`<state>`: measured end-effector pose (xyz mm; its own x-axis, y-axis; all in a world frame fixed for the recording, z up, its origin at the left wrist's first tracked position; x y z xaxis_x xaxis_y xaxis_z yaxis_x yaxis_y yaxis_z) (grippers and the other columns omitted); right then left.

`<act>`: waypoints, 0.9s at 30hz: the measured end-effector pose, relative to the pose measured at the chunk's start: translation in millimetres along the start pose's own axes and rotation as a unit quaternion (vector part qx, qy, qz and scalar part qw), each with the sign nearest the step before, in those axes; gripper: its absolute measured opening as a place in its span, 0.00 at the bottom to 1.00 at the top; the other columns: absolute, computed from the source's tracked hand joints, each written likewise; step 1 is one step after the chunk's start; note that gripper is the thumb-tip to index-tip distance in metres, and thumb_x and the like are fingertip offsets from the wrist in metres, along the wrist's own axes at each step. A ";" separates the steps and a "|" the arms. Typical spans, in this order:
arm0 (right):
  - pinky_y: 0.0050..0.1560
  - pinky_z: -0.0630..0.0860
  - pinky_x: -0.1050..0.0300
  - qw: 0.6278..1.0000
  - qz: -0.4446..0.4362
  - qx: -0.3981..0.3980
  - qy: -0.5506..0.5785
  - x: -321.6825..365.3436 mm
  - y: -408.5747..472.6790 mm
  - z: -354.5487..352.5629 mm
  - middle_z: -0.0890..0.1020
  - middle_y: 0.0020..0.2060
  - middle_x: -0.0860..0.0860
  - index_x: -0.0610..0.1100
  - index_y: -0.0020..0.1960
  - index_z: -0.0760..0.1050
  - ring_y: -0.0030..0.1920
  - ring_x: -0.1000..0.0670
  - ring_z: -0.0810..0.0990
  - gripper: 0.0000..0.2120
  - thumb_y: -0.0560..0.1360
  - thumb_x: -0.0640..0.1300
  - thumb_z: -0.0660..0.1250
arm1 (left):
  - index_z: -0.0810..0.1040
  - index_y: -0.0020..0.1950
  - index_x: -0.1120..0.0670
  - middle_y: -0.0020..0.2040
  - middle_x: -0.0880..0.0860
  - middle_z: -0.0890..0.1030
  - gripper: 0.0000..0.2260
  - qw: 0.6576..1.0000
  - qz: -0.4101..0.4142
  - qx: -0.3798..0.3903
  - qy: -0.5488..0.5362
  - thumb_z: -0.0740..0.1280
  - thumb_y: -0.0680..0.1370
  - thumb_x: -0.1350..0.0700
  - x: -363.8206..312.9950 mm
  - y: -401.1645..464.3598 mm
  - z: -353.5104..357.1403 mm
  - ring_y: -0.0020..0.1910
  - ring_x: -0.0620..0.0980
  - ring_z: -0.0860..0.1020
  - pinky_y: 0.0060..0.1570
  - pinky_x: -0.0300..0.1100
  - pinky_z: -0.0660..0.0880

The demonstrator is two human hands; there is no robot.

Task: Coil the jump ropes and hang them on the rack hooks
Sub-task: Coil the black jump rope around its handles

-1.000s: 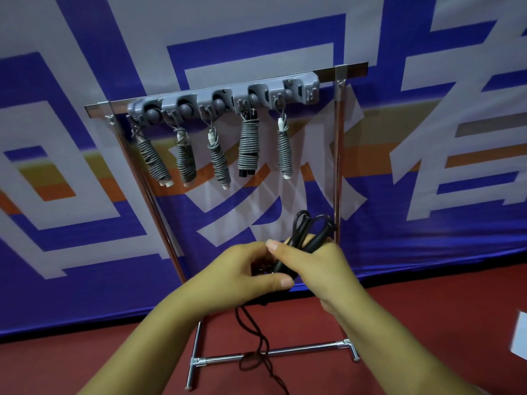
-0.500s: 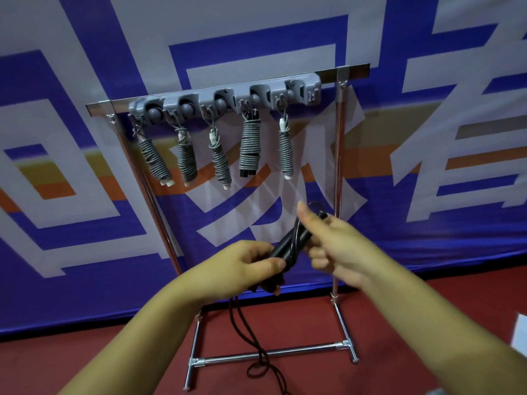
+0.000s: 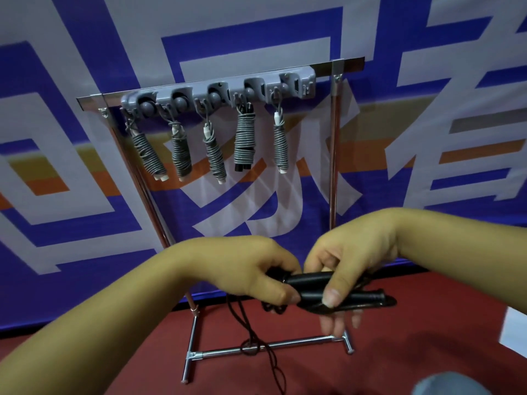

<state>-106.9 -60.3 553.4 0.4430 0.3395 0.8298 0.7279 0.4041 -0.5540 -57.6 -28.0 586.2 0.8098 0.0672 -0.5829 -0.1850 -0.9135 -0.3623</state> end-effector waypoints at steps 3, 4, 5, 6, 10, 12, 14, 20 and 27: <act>0.41 0.82 0.53 0.994 -0.022 0.052 0.092 -4.8 2.2 18.1 0.82 0.47 0.42 0.35 0.56 0.70 0.45 0.48 0.85 0.09 0.76 0.31 0.61 | 0.78 0.46 0.52 0.34 0.43 0.79 0.01 1.000 -0.002 0.025 0.003 0.68 0.77 0.57 0.2 0.2 4.6 0.31 0.36 0.75 0.34 0.28 0.69; 0.40 0.82 0.53 0.993 -0.023 0.058 0.104 -5.8 2.4 22.0 0.81 0.47 0.42 0.35 0.57 0.70 0.44 0.48 0.85 0.10 0.76 0.30 0.59 | 0.78 0.47 0.54 0.34 0.43 0.79 0.02 1.000 -0.003 0.024 0.016 0.68 0.77 0.56 0.9 0.7 4.8 0.31 0.36 0.75 0.34 0.28 0.69; 0.39 0.82 0.54 0.992 -0.024 0.057 0.112 -7.0 2.4 24.1 0.82 0.46 0.42 0.35 0.58 0.69 0.43 0.48 0.85 0.11 0.76 0.30 0.58 | 0.79 0.48 0.55 0.34 0.44 0.79 0.04 0.999 -0.004 0.022 0.035 0.69 0.77 0.55 1.8 1.5 4.3 0.31 0.38 0.75 0.33 0.30 0.69; 0.37 0.82 0.55 0.992 -0.022 0.047 0.119 -8.4 3.0 24.8 0.82 0.44 0.43 0.36 0.58 0.69 0.41 0.49 0.85 0.11 0.76 0.31 0.59 | 0.79 0.49 0.55 0.34 0.46 0.79 0.05 0.998 -0.005 0.018 0.055 0.69 0.77 0.54 2.0 2.4 3.4 0.31 0.39 0.75 0.32 0.32 0.70; 0.33 0.80 0.62 0.990 0.003 -0.003 0.139 -18.6 8.1 23.3 0.83 0.36 0.49 0.38 0.56 0.71 0.35 0.55 0.84 0.10 0.74 0.35 0.61 | 0.79 0.52 0.50 0.38 0.48 0.79 0.08 0.990 -0.010 0.012 0.142 0.69 0.76 0.48 1.2 3.0 0.1 0.33 0.42 0.74 0.34 0.36 0.71; 0.32 0.79 0.63 0.986 0.012 -0.033 0.160 -22.9 10.5 21.9 0.83 0.35 0.50 0.38 0.53 0.72 0.34 0.56 0.83 0.07 0.76 0.35 0.61 | 0.78 0.55 0.48 0.42 0.45 0.79 0.12 0.981 -0.019 -0.005 0.195 0.69 0.75 0.45 3.7 3.2 -1.2 0.38 0.42 0.75 0.38 0.37 0.73; 0.31 0.78 0.64 0.977 0.014 -0.087 0.192 -25.2 12.2 17.8 0.82 0.34 0.50 0.38 0.50 0.73 0.33 0.57 0.82 0.04 0.78 0.33 0.60 | 0.76 0.58 0.49 0.48 0.45 0.79 0.16 0.962 -0.037 -0.055 0.266 0.70 0.74 0.43 6.4 6.3 -7.3 0.44 0.43 0.76 0.44 0.40 0.74; 0.28 0.75 0.62 0.888 -0.121 -0.273 0.350 -7.6 -1.5 -9.5 0.79 0.33 0.44 0.34 0.49 0.74 0.29 0.54 0.78 0.04 0.77 0.31 0.61 | 0.74 0.62 0.59 0.56 0.53 0.69 0.22 0.885 -0.040 -0.394 0.245 0.74 0.71 0.55 -8.1 -16.4 -51.4 0.45 0.53 0.76 0.47 0.49 0.75; 0.28 0.73 0.64 0.845 -0.227 -0.328 0.357 5.1 -13.4 -8.0 0.79 0.33 0.46 0.34 0.55 0.74 0.30 0.55 0.76 0.09 0.76 0.34 0.62 | 0.73 0.46 0.49 0.40 0.46 0.75 0.11 0.812 0.000 -0.543 -0.213 0.73 0.72 0.59 15.3 -48.2 -51.5 0.32 0.39 0.72 0.35 0.32 0.71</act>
<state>-110.3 -70.8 565.6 0.0722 -0.4176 0.9057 0.9375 -0.2816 -0.2046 -7.6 -3.7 632.2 0.5015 -0.0122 -0.8651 0.6023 -0.7129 0.3592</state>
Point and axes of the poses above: each hand's wrist, its own y-axis towards the middle knuckle, its own z-axis out of the palm, x = y × z, the point moved 9 cm from there along y, towards the middle knuckle
